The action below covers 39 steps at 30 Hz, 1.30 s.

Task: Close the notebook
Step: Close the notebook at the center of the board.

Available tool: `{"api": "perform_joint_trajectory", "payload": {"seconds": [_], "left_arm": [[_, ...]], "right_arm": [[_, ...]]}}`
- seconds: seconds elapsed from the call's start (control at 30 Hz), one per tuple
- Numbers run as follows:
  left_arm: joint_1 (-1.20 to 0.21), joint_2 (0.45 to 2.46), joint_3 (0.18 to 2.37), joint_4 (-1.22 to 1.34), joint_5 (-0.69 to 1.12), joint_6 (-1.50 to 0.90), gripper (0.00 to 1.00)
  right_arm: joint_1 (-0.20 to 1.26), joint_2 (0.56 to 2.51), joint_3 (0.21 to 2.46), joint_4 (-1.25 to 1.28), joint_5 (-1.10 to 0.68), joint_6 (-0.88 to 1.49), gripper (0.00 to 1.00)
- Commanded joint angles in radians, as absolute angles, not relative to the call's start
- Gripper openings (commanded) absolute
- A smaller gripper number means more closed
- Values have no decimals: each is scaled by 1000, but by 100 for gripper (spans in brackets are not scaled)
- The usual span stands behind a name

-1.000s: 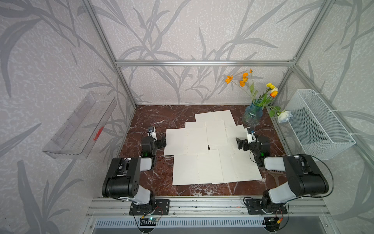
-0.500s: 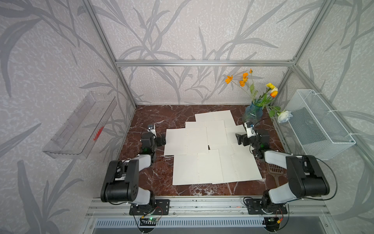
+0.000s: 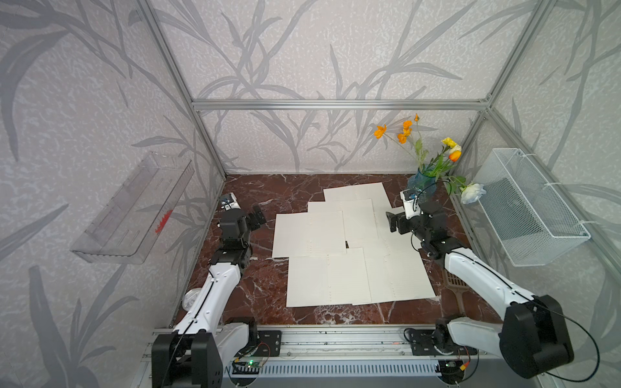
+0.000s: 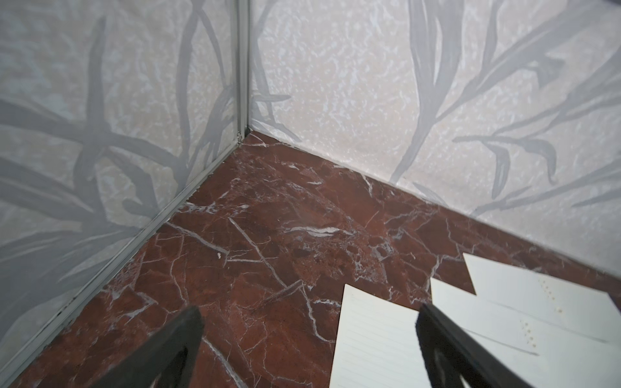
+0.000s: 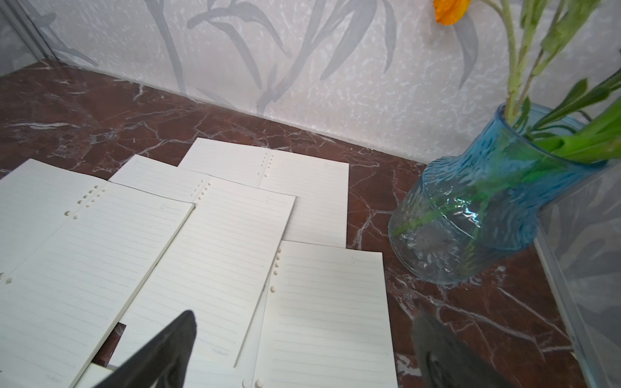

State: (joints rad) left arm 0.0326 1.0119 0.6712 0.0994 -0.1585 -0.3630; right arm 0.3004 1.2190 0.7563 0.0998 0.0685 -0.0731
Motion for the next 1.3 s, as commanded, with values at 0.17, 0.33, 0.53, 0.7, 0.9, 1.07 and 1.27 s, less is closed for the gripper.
{"api": "perform_joint_trajectory", "payload": {"seconds": [0.17, 0.33, 0.53, 0.7, 0.9, 1.07, 1.27], "left_arm": [[28, 951, 756, -145, -234, -583, 100], [25, 1008, 860, -310, -131, -585, 100], [20, 1070, 875, -415, -58, -580, 100], [-13, 1210, 945, -535, 20, -580, 100], [-79, 1310, 965, -556, 14, -589, 100], [-90, 1366, 960, -539, 70, -592, 100], [-93, 1424, 959, -531, 87, -588, 100]], "right_arm": [[367, 1241, 887, -112, 379, 165, 99], [371, 1339, 1019, -257, 304, 230, 99], [404, 1456, 1124, -348, 165, 266, 99], [430, 1559, 1170, -384, 16, 318, 99], [478, 1633, 1171, -353, -93, 359, 99], [519, 1682, 1188, -353, -138, 360, 99], [558, 1752, 1195, -329, -191, 372, 99]]}}
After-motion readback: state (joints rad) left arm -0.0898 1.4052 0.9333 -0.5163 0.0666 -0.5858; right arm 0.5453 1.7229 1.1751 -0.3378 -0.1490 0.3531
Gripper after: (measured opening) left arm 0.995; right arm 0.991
